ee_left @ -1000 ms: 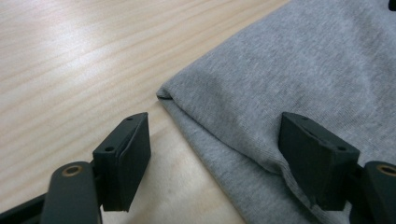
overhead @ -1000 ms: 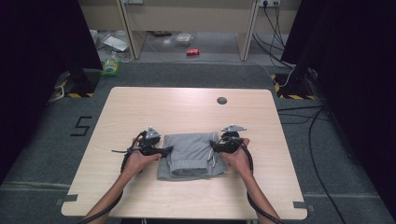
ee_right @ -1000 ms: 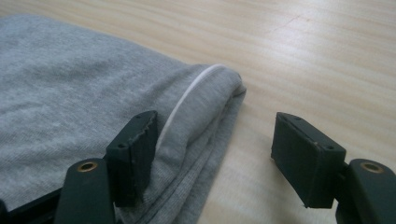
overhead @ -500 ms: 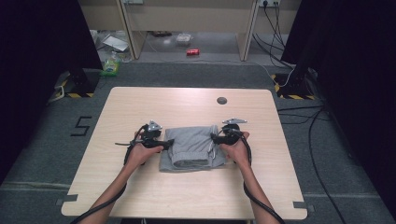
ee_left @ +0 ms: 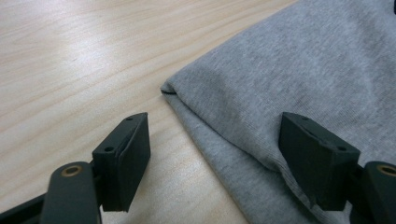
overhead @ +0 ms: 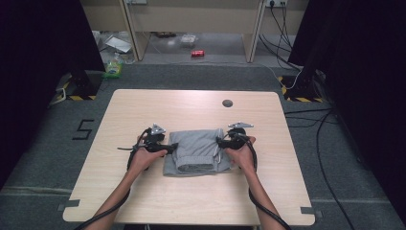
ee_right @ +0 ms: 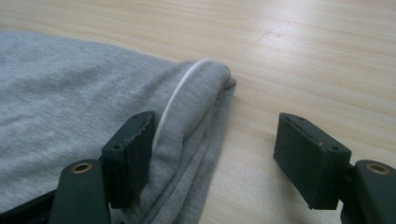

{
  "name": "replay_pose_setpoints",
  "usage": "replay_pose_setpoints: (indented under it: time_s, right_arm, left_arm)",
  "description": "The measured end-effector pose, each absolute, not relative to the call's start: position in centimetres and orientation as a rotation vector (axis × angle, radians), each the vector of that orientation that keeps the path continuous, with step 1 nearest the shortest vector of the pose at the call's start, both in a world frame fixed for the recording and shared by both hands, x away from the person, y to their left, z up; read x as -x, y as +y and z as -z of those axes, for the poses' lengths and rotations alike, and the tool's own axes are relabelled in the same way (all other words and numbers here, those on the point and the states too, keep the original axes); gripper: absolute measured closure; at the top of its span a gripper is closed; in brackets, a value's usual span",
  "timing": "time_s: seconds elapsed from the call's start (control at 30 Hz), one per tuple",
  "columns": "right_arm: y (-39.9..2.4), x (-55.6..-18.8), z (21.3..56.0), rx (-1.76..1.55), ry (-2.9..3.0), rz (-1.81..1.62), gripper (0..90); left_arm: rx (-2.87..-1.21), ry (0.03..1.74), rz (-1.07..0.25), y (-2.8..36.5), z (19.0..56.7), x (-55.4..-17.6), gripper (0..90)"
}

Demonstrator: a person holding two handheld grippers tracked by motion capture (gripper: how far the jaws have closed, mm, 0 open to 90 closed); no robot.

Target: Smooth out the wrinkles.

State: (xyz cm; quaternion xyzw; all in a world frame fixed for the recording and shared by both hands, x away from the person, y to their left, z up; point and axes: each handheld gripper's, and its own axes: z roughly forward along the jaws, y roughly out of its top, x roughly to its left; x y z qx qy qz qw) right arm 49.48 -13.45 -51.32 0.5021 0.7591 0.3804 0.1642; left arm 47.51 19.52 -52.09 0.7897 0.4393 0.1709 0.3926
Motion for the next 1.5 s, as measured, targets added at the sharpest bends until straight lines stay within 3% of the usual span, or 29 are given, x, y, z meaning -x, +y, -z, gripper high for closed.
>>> replay_pose_setpoints:
  time_s: [0.3, 0.7, 1.5]
  right_arm:
    - [-14.6, -49.0, 50.0, -1.509, 2.13, -1.222, 31.6]
    - [-14.3, -48.0, 47.8, -1.453, 2.123, -1.262, 32.2]
    - [-12.7, -44.9, 46.3, -1.307, 2.217, -1.238, 31.2]
  left_arm:
    - [-1.922, 1.129, -0.295, 20.3, 52.0, -47.4, 23.1]
    - [-1.961, 1.11, -0.337, 20.4, 50.9, -46.5, 23.0]
    - [-1.964, 1.032, -0.276, 20.3, 48.3, -43.2, 16.8]
